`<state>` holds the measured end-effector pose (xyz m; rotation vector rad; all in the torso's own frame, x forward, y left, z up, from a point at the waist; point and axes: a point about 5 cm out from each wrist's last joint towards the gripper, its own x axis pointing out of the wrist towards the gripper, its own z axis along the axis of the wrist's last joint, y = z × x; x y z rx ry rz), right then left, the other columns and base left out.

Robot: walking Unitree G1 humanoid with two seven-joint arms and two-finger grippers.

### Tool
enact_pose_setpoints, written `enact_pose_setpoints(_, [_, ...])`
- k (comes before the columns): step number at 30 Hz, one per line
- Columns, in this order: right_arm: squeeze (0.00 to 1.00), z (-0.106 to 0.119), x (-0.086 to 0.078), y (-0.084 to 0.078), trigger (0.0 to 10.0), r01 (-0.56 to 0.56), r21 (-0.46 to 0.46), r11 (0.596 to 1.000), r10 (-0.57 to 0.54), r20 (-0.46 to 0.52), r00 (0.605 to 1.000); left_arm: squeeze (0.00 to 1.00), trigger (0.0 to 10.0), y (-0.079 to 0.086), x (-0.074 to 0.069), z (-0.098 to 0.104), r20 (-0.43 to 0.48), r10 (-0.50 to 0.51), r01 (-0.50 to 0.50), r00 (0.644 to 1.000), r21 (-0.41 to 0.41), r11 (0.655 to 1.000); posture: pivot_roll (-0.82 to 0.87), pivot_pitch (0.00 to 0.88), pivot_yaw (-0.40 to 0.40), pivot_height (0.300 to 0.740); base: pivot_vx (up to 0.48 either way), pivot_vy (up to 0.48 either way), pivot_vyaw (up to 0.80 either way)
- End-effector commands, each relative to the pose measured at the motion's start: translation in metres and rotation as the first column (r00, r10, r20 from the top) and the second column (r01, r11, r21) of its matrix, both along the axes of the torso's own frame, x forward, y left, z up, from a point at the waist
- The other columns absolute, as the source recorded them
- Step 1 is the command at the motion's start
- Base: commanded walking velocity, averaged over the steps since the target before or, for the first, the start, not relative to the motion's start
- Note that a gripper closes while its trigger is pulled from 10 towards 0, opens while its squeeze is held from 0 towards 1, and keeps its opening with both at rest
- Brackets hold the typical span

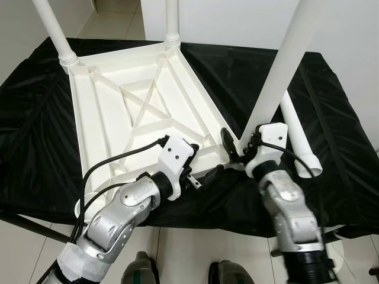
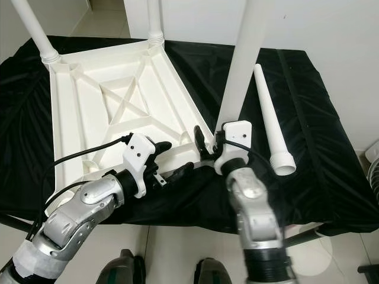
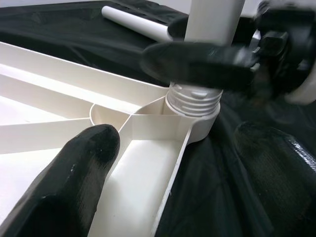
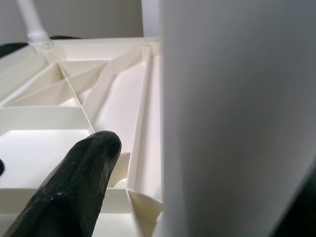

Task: Building children table

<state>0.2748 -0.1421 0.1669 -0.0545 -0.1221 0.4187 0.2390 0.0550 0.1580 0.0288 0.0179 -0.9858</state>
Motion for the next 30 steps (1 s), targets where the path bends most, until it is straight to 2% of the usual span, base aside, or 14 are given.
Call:
enact_pose_setpoints(1, [0.00,0.000,0.001,0.001,10.0,-0.065,-0.013,0.998,0.065,0.002,0.998,0.00,10.0,-0.003,-0.006,0.000,-0.008,-0.092,0.092,0.996,0.001,0.996,-0.02,0.062,0.010,0.740,0.000,0.000,0.00])
enact_pose_setpoints(2, [0.00,0.000,0.001,0.001,10.0,-0.065,-0.013,0.998,0.065,0.002,0.998,0.00,10.0,-0.003,-0.006,0.000,-0.008,-0.092,0.092,0.996,0.001,0.996,-0.02,0.062,0.010,0.740,0.000,0.000,0.00])
enact_pose_setpoints(5, [0.00,-0.004,0.005,-0.006,10.0,-0.163,-0.064,0.985,0.162,-0.014,0.987,0.00,10.0,-0.003,-0.007,0.000,-0.015,-0.102,0.102,0.995,0.001,0.995,-0.02,0.069,0.026,0.740,0.000,0.000,0.00])
enact_pose_setpoints(9, [0.00,-0.005,0.006,-0.008,10.0,-0.188,-0.076,0.979,0.186,-0.023,0.982,0.00,10.0,-0.003,-0.007,0.000,-0.017,-0.107,0.107,0.994,0.001,0.994,-0.02,0.069,0.026,0.740,0.000,0.000,0.00])
enact_pose_setpoints(13, [0.00,-0.019,0.011,-0.017,10.0,-0.274,-0.148,0.950,0.264,-0.087,0.961,0.00,10.0,-0.004,-0.008,0.002,-0.026,-0.131,0.131,0.991,0.002,0.991,-0.02,0.085,0.050,0.740,0.000,0.000,0.00])
enact_pose_setpoints(18, [0.00,-0.024,0.013,-0.023,10.0,-0.289,-0.175,0.941,0.274,-0.106,0.956,0.00,10.0,-0.004,-0.009,0.003,-0.032,-0.144,0.144,0.989,0.004,0.990,-0.01,0.093,0.049,0.740,0.000,0.000,0.00])
enact_pose_setpoints(19, [0.00,-0.027,0.013,-0.024,8.0,-0.304,-0.170,0.937,0.287,-0.120,0.950,0.00,10.0,-0.004,-0.009,0.003,-0.034,-0.148,0.148,0.988,0.004,0.989,-0.02,0.091,0.064,0.740,0.000,0.000,0.00])
enact_pose_setpoints(20, [0.00,-0.027,0.013,-0.024,8.0,-0.304,-0.170,0.937,0.287,-0.120,0.950,0.00,10.0,-0.004,-0.009,0.003,-0.034,-0.148,0.148,0.988,0.004,0.989,-0.02,0.091,0.064,0.740,0.000,0.000,0.00])
enact_pose_setpoints(21, [0.00,-0.029,0.012,-0.025,2.4,-0.316,-0.169,0.934,0.296,-0.133,0.946,0.00,10.0,-0.004,-0.009,0.003,-0.035,-0.150,0.150,0.988,0.004,0.989,-0.02,0.091,0.064,0.740,0.000,0.000,0.00])
enact_pose_setpoints(22, [0.00,-0.031,0.011,-0.027,0.0,-0.328,-0.172,0.929,0.308,-0.137,0.942,0.00,10.0,-0.006,-0.010,0.003,-0.036,-0.153,0.154,0.988,0.004,0.988,-0.01,0.098,0.055,0.740,0.000,0.000,0.00])
enact_pose_setpoints(26, [0.00,-0.030,0.008,-0.026,0.0,-0.336,-0.162,0.928,0.319,-0.124,0.940,0.00,10.0,-0.006,-0.010,0.005,-0.036,-0.155,0.155,0.987,0.002,0.988,-0.03,0.102,0.058,0.740,0.000,0.000,0.00])
enact_pose_setpoints(30, [0.00,-0.026,0.002,-0.018,0.0,-0.309,-0.100,0.946,0.301,-0.087,0.950,0.00,10.0,-0.006,-0.012,0.005,-0.043,-0.154,0.154,0.987,-0.008,0.988,-0.05,0.099,0.070,0.740,0.000,0.000,0.00])
